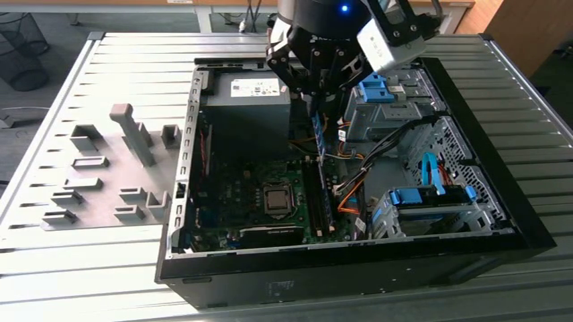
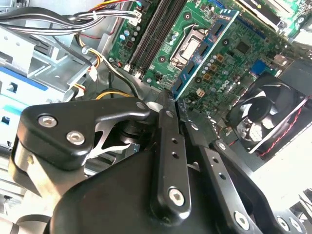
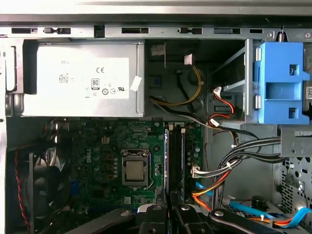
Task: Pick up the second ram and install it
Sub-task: 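Insert the second ram into the second slot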
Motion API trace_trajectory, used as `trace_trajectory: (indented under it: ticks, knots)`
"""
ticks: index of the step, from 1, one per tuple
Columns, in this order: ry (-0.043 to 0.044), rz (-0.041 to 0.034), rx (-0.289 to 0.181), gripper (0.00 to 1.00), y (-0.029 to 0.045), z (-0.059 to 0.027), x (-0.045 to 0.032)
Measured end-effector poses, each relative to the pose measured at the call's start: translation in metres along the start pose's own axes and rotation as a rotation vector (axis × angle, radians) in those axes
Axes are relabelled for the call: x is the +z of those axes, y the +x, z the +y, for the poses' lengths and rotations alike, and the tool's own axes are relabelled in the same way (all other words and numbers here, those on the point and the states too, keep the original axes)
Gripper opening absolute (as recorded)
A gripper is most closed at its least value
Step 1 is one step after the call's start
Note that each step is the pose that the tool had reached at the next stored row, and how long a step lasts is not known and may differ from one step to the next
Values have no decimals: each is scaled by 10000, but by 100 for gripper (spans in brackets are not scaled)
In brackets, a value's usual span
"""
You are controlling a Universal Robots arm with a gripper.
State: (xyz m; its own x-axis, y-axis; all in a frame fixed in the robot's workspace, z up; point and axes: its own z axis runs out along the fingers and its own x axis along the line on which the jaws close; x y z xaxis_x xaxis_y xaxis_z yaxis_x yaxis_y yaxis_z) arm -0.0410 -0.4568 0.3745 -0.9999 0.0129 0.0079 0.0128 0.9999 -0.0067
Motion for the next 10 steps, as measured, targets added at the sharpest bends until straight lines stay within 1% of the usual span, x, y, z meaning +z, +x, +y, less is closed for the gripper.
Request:
trace_trajectory:
  ticks: [10]
  knots:
    - [-3,-1,4,14,0,0,27]
